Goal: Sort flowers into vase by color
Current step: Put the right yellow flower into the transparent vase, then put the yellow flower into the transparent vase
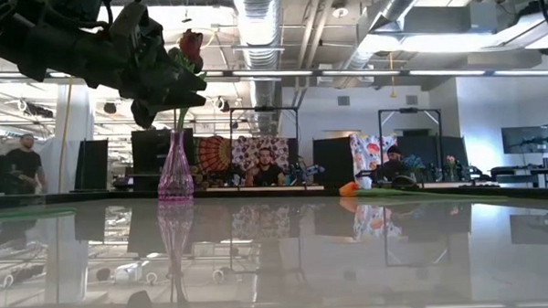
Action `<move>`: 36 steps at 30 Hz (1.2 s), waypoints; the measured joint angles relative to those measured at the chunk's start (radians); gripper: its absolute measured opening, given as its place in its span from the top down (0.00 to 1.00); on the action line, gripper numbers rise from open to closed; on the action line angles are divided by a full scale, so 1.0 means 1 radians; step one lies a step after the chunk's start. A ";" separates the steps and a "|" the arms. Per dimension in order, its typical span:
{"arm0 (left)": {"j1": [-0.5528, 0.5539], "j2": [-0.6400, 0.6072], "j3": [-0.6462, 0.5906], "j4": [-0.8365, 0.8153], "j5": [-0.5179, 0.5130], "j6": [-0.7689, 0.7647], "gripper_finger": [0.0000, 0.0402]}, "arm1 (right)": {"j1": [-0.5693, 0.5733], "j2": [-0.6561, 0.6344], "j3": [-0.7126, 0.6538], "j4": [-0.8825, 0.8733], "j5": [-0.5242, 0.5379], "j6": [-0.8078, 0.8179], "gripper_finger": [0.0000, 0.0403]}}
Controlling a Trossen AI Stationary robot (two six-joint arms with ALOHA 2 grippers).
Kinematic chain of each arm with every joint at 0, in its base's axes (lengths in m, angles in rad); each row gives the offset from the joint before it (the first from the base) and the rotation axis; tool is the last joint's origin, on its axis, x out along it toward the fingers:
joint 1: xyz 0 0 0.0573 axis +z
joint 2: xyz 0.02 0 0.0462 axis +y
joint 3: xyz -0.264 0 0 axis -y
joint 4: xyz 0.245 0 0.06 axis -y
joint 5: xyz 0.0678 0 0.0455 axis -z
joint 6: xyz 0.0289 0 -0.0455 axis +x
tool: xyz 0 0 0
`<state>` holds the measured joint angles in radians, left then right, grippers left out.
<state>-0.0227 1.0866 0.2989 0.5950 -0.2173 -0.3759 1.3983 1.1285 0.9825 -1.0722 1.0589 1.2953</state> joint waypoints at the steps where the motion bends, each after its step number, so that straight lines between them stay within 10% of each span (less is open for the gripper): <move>1: 0.000 0.000 0.000 0.000 0.000 0.000 0.64 | 0.000 0.007 0.000 0.004 -0.015 0.012 0.93; 16: 0.000 0.000 0.000 -0.002 0.013 0.001 0.64 | 0.000 0.000 0.000 0.004 -0.329 0.331 0.53; 26: 0.000 0.000 0.005 -0.026 0.232 -0.055 0.64 | 0.000 -0.067 0.000 0.055 -0.440 0.458 0.45; 31: -0.022 0.000 0.120 -0.435 0.296 -0.210 0.64 | -0.010 -0.069 0.000 0.055 -0.436 0.448 0.47; 36: -0.089 0.000 0.290 -0.968 0.124 -0.378 0.69 | -0.045 -0.069 0.000 0.058 -0.436 0.380 0.48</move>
<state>-0.1118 1.0866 0.5887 -0.3732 -0.0938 -0.7540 1.3533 1.0595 0.9825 -1.0145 0.6232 1.6750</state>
